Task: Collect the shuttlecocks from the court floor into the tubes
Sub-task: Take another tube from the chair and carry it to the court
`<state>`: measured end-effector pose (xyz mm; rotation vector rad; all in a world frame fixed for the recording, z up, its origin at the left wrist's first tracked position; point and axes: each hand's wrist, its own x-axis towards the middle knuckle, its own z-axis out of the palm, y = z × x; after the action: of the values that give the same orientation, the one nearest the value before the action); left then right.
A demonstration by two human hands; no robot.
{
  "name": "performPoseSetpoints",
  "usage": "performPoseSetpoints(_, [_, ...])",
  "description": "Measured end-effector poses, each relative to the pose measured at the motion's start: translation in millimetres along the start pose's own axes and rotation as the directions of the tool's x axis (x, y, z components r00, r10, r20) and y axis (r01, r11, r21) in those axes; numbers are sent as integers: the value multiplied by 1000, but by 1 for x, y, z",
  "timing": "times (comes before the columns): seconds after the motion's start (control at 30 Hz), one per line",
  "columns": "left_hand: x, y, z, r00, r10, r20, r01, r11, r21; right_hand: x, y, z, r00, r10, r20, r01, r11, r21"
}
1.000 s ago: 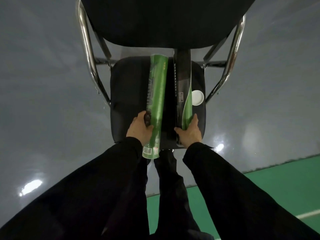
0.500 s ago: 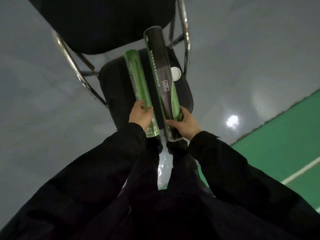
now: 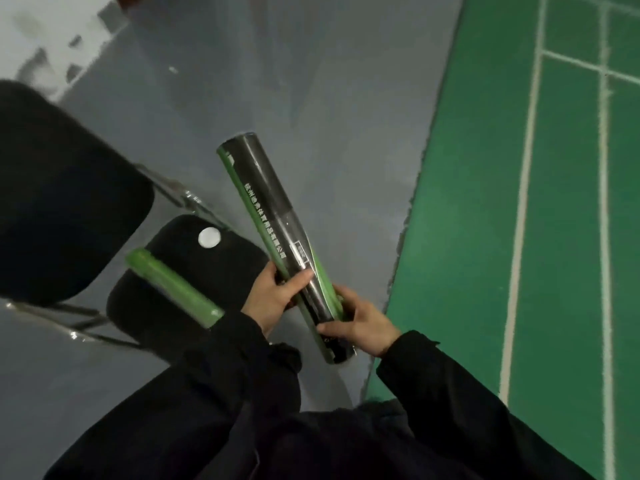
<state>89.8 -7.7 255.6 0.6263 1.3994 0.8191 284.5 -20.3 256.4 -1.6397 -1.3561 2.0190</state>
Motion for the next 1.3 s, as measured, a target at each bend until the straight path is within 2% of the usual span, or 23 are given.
performPoseSetpoints(0.13, [-39, -23, 108, 986, 65, 153, -116, 929, 352, -99, 69, -59, 963, -44, -266, 67, 994, 81])
performPoseSetpoints(0.23, [-76, -51, 192, 946, 63, 319, -235, 811, 536, -184, 118, -94, 872, -57, -487, 180, 961, 210])
performPoseSetpoints(0.4, [-131, -95, 322, 826, -54, 562, -390, 665, 637, -322, 191, -134, 637, -10, -771, 380, 875, 302])
performPoseSetpoints(0.57, [-172, -130, 437, 652, -166, 740, -578, 523, 627, -413, 249, -151, 389, 120, -913, 518, 791, 325])
performPoseSetpoints(0.67, [-189, -150, 503, 547, -236, 804, -675, 443, 589, -452, 280, -163, 252, 222, -942, 579, 745, 330])
performPoseSetpoints(0.8, [-208, -178, 585, 442, -349, 826, -722, 407, 559, -489, 324, -191, 144, 373, -917, 585, 715, 383])
performPoseSetpoints(0.87, [-218, -192, 630, 412, -409, 814, -700, 430, 570, -502, 350, -209, 129, 446, -886, 583, 688, 432])
performPoseSetpoints(0.97, [-229, -215, 705, 415, -447, 793, -616, 504, 606, -519, 386, -239, 133, 551, -824, 580, 631, 515])
performPoseSetpoints(1.0, [-233, -222, 732, 422, -491, 762, -548, 532, 646, -525, 397, -249, 137, 583, -801, 577, 610, 543])
performPoseSetpoints(1.07, [-244, -235, 787, 450, -613, 649, -314, 572, 758, -541, 417, -269, 172, 654, -737, 582, 536, 611])
performPoseSetpoints(1.1, [-249, -243, 811, 458, -662, 593, -235, 553, 799, -551, 425, -277, 178, 678, -713, 597, 502, 626])
performPoseSetpoints(1.13, [-255, -250, 834, 470, -694, 546, -221, 506, 834, -562, 432, -287, 165, 694, -701, 611, 487, 625])
performPoseSetpoints(1.2, [-272, -267, 875, 472, -730, 494, -254, 424, 869, -585, 448, -305, 151, 710, -688, 638, 461, 616])
performPoseSetpoints(1.3, [-310, -297, 926, 433, -777, 458, -283, 366, 887, -621, 473, -323, 130, 753, -645, 698, 392, 599])
